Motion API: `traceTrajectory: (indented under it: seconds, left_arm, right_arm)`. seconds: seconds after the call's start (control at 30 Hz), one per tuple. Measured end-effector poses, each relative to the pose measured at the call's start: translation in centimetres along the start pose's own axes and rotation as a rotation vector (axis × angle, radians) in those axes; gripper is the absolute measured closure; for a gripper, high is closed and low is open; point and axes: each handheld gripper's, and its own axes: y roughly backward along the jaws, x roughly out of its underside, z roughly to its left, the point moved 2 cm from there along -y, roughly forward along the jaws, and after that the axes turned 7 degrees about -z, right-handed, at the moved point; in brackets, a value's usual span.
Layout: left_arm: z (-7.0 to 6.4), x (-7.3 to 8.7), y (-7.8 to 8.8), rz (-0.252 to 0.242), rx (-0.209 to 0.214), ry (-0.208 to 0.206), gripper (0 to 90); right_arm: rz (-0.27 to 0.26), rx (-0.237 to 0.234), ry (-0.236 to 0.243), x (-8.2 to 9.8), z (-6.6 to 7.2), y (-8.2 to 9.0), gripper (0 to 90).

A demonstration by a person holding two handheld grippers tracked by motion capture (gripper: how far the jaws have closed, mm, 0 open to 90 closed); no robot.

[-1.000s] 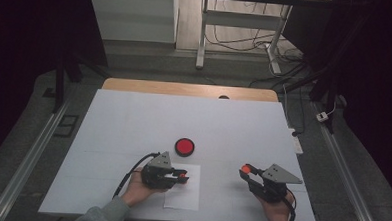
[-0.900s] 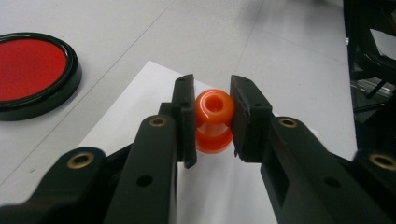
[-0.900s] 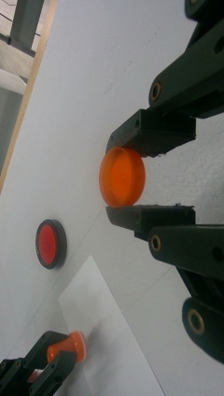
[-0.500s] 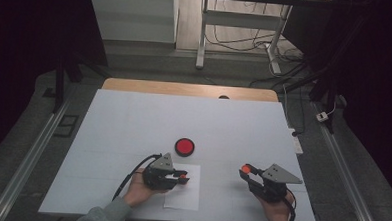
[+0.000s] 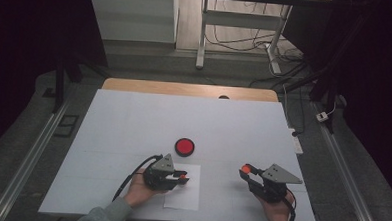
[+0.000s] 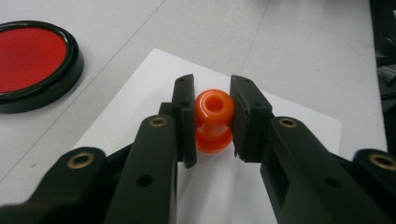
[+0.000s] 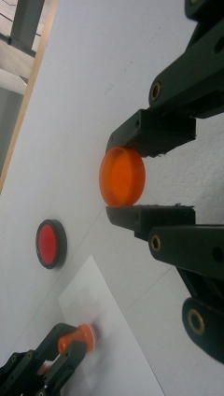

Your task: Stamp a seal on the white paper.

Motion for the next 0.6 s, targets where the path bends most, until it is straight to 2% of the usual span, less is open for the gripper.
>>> traceTrajectory:
  seconds: [0.5, 0.6]
  left_arm:
    - [-0.14, 0.39, -0.44, 0.018, -0.006, -0.018, 73.1]
    - [-0.65, 0.41, -0.52, 0.024, -0.034, -0.054, 73.1]
  right_arm:
    - [-0.002, 0.001, -0.001, -0.01, -0.06, 0.08, 64.5]
    - [-0.002, 0.001, -0.001, -0.02, -0.05, 0.08, 64.5]
